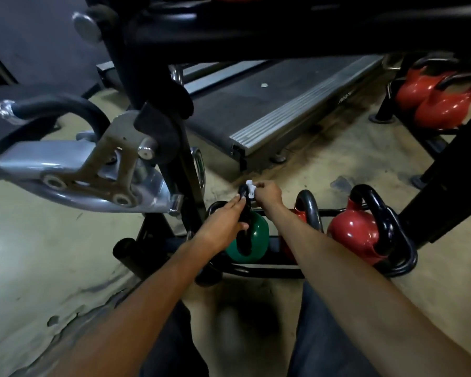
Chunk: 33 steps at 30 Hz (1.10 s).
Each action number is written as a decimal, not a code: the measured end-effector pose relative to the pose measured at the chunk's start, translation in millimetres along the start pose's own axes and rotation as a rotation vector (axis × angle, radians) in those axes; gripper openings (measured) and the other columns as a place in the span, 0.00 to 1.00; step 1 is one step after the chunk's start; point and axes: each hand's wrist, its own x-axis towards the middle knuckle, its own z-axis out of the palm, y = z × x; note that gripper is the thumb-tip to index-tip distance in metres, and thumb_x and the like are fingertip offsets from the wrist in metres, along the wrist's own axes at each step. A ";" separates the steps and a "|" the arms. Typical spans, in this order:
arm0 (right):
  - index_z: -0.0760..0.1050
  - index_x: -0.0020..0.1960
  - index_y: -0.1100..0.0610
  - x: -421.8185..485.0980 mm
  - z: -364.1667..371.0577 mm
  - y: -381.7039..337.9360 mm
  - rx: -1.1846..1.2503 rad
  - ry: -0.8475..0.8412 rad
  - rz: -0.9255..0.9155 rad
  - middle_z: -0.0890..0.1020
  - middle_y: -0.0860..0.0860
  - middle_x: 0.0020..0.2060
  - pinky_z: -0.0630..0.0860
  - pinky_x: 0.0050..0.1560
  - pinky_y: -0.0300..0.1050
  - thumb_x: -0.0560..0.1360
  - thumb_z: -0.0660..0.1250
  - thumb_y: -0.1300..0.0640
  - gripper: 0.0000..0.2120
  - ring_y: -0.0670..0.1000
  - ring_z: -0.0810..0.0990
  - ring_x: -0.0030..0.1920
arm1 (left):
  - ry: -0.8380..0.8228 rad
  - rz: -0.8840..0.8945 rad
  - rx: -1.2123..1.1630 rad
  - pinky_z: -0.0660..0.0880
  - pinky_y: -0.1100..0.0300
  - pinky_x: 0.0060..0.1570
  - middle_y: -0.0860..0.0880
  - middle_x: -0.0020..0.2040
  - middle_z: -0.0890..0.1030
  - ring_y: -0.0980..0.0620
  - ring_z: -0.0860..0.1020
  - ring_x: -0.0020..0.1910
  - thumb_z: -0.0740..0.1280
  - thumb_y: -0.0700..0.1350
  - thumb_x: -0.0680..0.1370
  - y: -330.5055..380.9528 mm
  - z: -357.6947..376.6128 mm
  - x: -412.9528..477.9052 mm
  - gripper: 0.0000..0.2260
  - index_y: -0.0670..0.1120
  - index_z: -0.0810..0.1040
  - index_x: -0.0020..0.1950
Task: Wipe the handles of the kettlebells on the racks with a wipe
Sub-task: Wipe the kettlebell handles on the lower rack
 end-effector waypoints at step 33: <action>0.79 0.63 0.54 -71.5 -47.5 -37.3 -1.091 -0.406 -1.208 0.80 0.51 0.61 0.73 0.65 0.49 0.78 0.64 0.58 0.14 0.53 0.74 0.63 | 0.275 0.261 0.143 0.55 0.56 0.78 0.49 0.83 0.49 0.53 0.52 0.80 0.65 0.46 0.81 -13.5 78.0 -99.3 0.31 0.46 0.57 0.81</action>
